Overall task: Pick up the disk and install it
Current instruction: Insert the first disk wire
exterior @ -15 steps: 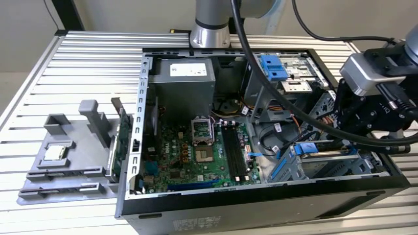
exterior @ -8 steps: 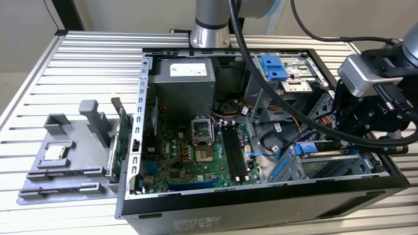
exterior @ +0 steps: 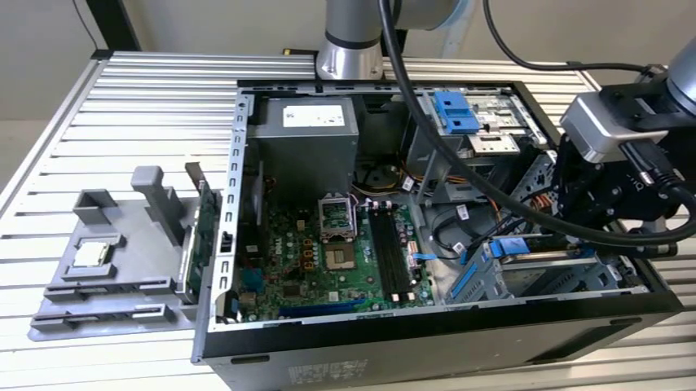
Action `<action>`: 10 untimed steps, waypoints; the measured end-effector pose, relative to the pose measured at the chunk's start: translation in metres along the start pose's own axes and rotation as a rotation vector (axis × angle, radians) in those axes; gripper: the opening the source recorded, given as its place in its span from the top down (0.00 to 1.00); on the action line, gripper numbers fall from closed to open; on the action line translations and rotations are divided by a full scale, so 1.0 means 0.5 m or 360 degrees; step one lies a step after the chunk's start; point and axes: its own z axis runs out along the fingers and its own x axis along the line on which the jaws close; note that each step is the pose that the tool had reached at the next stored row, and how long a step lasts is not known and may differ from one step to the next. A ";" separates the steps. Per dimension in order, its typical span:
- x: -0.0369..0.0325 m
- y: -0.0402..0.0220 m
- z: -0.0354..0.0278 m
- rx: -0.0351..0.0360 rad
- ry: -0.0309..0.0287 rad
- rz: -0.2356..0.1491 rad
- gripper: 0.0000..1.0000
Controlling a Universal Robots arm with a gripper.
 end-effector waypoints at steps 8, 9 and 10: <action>0.000 0.000 0.004 0.0001 -0.00001 0.0000 1.00; 0.000 0.000 0.004 0.0001 0.00001 0.0000 1.00; 0.000 0.000 0.004 0.0001 0.00000 0.0000 1.00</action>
